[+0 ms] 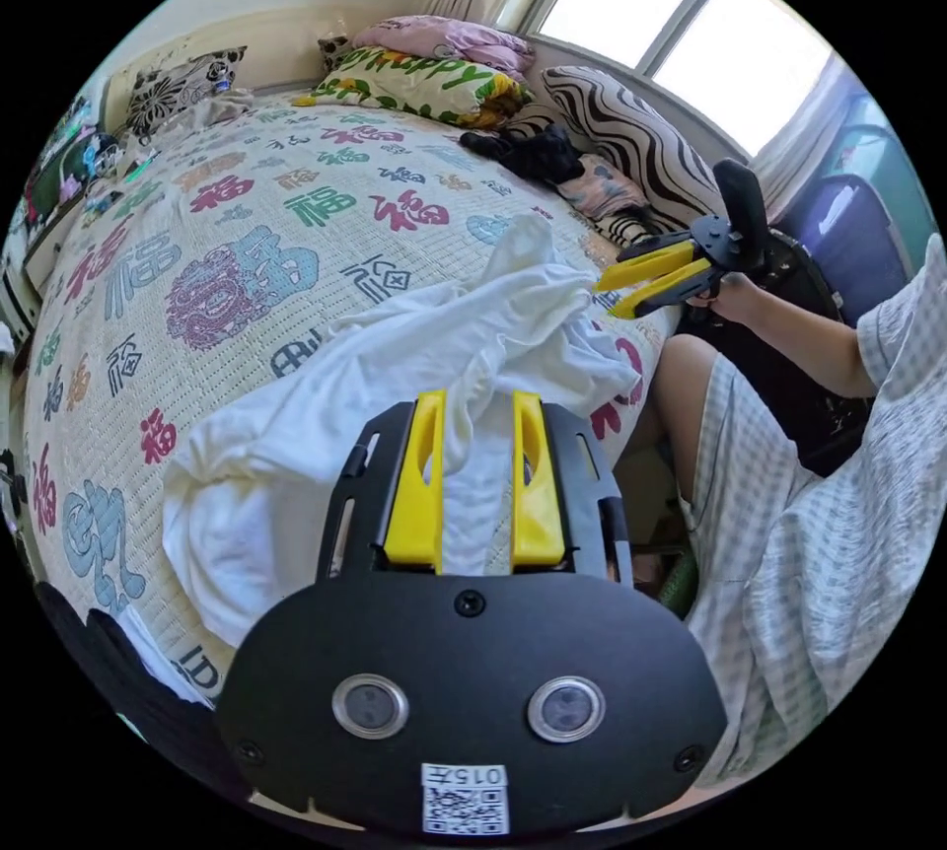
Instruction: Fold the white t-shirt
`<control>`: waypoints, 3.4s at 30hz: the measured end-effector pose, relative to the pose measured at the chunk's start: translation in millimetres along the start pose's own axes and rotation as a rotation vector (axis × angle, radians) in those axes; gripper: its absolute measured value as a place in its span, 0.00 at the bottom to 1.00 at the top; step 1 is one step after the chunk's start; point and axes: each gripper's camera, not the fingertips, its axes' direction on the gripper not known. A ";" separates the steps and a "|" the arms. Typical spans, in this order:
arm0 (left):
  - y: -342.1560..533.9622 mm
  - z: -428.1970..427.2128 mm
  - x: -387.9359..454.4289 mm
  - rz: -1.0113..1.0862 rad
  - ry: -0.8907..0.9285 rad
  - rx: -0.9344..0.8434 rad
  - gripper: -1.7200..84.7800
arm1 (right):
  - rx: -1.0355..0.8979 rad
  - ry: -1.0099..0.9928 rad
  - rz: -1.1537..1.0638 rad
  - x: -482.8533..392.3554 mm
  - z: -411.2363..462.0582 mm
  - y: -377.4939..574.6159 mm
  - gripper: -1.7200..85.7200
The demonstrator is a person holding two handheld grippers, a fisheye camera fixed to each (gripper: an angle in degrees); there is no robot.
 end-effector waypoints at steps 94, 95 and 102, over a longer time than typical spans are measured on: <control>107.0 -139.8 -238.5 -0.642 0.090 0.149 0.01 | 0.062 -0.376 0.822 114.8 -370.2 118.3 0.01; 109.6 -141.9 -238.8 -0.640 0.091 0.142 0.01 | 0.070 -0.388 0.847 117.0 -381.0 126.5 0.01; 151.1 -104.5 -236.8 -0.678 0.054 -0.082 0.02 | -0.050 -0.442 0.956 106.2 -400.0 155.5 0.01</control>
